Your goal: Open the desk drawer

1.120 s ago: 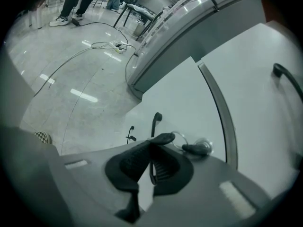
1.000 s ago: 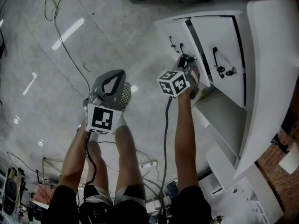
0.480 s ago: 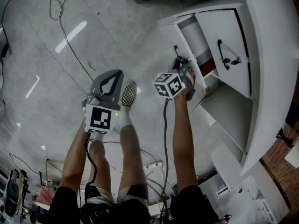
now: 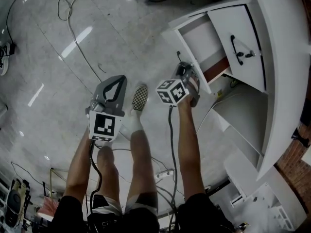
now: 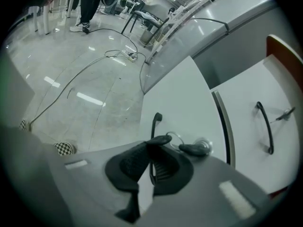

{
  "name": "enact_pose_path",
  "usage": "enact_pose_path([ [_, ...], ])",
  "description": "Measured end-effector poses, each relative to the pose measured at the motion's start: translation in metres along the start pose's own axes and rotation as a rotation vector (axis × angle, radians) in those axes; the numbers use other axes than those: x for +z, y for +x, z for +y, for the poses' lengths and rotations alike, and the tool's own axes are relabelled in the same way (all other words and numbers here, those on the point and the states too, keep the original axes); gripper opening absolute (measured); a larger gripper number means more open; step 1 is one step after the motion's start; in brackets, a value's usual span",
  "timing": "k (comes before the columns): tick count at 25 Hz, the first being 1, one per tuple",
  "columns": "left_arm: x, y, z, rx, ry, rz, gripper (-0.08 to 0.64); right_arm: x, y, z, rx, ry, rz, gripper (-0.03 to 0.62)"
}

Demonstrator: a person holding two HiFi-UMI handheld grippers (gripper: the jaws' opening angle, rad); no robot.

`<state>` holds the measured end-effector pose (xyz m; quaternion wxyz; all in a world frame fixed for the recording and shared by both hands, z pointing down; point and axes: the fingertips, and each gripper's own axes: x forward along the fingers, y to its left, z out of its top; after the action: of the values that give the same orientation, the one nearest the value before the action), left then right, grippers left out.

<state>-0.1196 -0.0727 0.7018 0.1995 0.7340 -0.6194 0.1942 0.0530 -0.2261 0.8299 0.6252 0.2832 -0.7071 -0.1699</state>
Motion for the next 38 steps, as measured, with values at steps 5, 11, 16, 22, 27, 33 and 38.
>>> enact_pose_path([
  [5,-0.010,-0.020,0.004,0.014,-0.001,-0.003,0.009,0.004,-0.013,0.016,-0.009,-0.004,-0.010,0.014],
  [11,-0.025,-0.040,0.005,0.018,-0.006,-0.002,0.009,0.006,-0.027,0.036,-0.016,-0.013,-0.013,0.014],
  [16,-0.037,-0.057,0.009,0.023,-0.011,-0.004,0.009,0.009,-0.037,0.051,-0.007,-0.008,-0.010,0.014],
  [22,-0.050,-0.075,0.013,0.019,-0.002,0.001,0.009,0.007,-0.051,0.084,-0.012,-0.021,-0.013,0.012],
  [27,-0.062,-0.088,0.017,0.018,-0.003,0.003,0.009,0.020,-0.057,0.086,-0.031,0.004,-0.012,0.012],
  [33,-0.075,-0.101,0.015,0.002,-0.001,0.011,0.009,0.031,-0.062,0.086,-0.059,0.018,-0.002,0.014],
  [38,-0.080,-0.108,0.017,0.001,-0.004,0.016,0.009,0.030,-0.063,0.085,-0.068,0.021,0.007,0.014],
])
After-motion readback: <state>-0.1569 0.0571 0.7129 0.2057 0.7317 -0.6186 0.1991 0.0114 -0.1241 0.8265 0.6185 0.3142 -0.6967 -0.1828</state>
